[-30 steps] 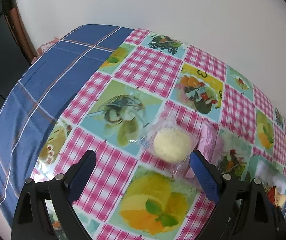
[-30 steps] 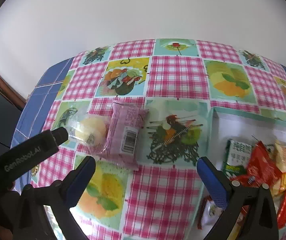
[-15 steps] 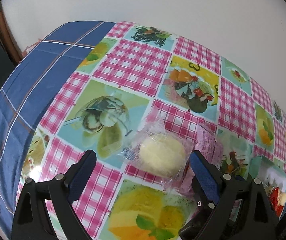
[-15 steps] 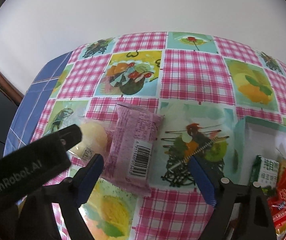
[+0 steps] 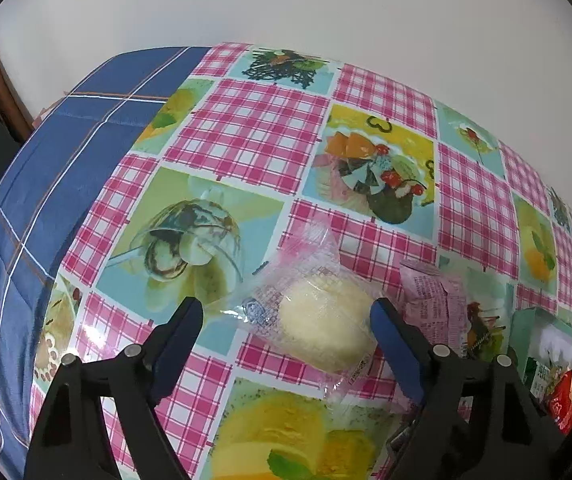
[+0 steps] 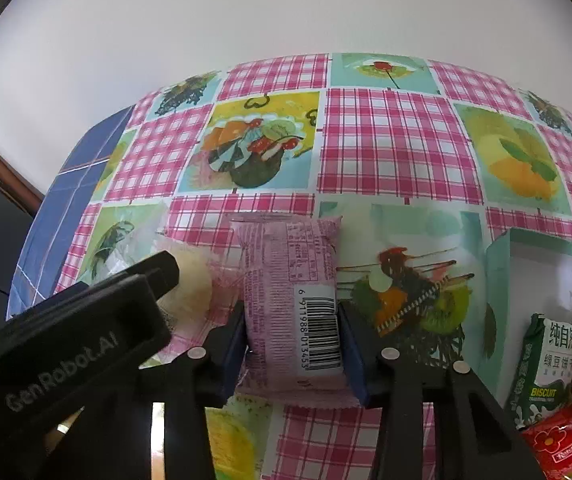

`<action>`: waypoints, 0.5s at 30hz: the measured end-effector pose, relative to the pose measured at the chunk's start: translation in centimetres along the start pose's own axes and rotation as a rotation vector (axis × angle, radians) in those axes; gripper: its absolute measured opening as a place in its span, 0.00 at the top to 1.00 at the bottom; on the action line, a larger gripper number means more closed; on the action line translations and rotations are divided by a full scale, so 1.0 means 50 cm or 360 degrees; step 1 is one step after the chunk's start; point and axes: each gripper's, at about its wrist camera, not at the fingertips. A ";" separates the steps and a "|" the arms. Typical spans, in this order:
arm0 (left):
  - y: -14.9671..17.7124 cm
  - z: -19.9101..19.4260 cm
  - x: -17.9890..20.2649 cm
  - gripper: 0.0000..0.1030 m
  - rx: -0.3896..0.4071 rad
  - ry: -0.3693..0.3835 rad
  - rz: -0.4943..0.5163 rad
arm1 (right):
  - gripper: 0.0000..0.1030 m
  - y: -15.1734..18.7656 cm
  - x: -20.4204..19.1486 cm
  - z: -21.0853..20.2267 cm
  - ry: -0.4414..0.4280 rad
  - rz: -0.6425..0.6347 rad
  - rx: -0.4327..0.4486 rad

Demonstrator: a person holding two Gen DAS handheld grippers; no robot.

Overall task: Organize snacks
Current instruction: 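Grasp the pink barcode packet with the right gripper while the left grasps the clear-wrapped bun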

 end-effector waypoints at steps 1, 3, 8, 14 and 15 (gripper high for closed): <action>0.001 0.001 0.002 0.17 0.0001 -0.0002 0.0008 | 0.56 0.000 0.001 -0.001 0.0002 -0.0001 -0.0001; 0.002 0.000 0.002 0.17 0.0001 -0.0004 0.0011 | 0.56 0.001 0.002 0.000 0.0008 0.0000 -0.0007; 0.002 0.006 -0.008 0.16 0.0006 0.0030 -0.0036 | 0.56 0.004 0.016 -0.001 -0.0019 0.0030 -0.0014; 0.003 0.022 -0.035 0.08 -0.0032 0.0123 -0.0175 | 0.56 0.004 0.022 -0.003 -0.0026 0.0041 -0.0019; 0.004 0.024 -0.037 0.08 -0.0037 0.0139 -0.0185 | 0.56 0.003 0.021 -0.003 -0.0026 0.0041 -0.0019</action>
Point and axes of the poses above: each gripper's, at about its wrist camera, not at the fingertips, and z roughly the way its jaws point, x to its right, y to its underside, and after that the axes turned 15 degrees about -x, right-handed
